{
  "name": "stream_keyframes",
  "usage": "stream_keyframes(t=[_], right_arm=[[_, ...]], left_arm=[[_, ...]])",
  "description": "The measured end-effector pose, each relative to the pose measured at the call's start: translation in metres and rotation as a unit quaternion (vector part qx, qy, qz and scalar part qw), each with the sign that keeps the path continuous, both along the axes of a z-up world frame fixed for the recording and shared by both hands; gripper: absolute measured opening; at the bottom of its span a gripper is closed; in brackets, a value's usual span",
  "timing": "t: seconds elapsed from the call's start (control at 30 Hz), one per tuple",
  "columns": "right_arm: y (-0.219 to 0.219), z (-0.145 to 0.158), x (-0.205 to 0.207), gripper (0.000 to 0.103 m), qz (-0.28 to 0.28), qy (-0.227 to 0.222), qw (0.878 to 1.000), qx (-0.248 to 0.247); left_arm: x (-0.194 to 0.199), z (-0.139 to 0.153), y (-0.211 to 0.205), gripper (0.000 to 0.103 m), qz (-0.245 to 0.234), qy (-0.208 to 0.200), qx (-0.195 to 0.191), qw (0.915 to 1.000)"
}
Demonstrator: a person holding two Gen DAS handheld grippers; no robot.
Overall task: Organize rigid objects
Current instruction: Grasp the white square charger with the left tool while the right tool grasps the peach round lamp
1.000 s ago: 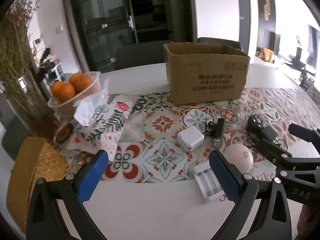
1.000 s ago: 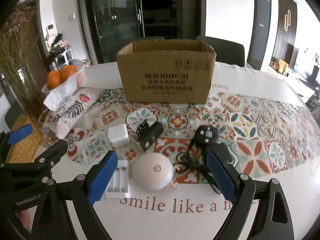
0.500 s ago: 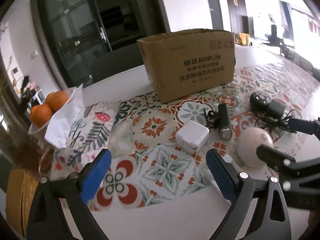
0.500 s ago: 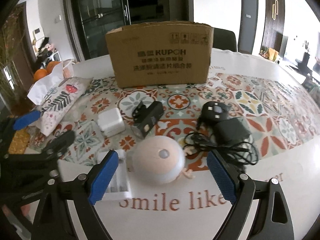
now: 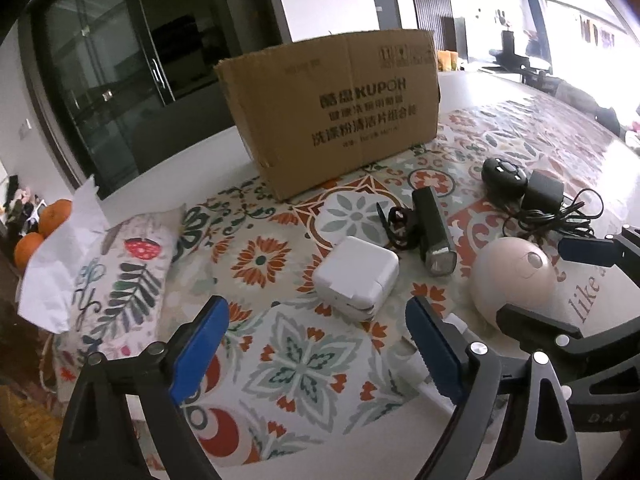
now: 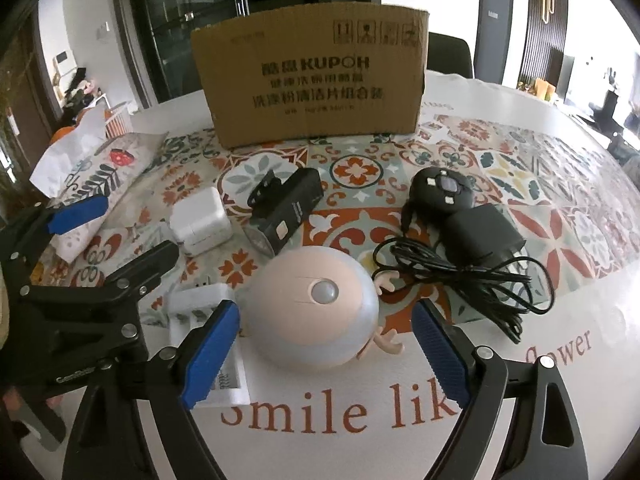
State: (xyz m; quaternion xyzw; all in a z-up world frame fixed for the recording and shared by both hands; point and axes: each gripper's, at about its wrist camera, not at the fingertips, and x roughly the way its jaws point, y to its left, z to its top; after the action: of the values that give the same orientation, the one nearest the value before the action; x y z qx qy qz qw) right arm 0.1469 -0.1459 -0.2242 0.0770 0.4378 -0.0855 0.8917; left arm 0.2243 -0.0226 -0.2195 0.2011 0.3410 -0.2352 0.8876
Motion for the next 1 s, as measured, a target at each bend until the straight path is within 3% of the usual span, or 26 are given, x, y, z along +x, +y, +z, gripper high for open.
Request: stream_keyframes(t=[0.3,0.63,1.0], right_arm=[[-0.003,-0.009,0.007,0.089,0.001,0.012,1.0,0.014],[-0.009,-0.015,0.017,0.087,-0.006,0.018,1.0,0.021],[-0.013,-0.014,0.024,0.082,-0.004,0.013,1.0,0.022]], left_arm=[[0.009,-0.005,-0.011,0.089,-0.029,-0.007,0.012,0.9995],[0.025,-0.018,-0.02,0.08,-0.046,0.023,-0.005,0.9986],[0.034,-0.025,-0.03,0.056,-0.076,0.063,-0.013,0.995]])
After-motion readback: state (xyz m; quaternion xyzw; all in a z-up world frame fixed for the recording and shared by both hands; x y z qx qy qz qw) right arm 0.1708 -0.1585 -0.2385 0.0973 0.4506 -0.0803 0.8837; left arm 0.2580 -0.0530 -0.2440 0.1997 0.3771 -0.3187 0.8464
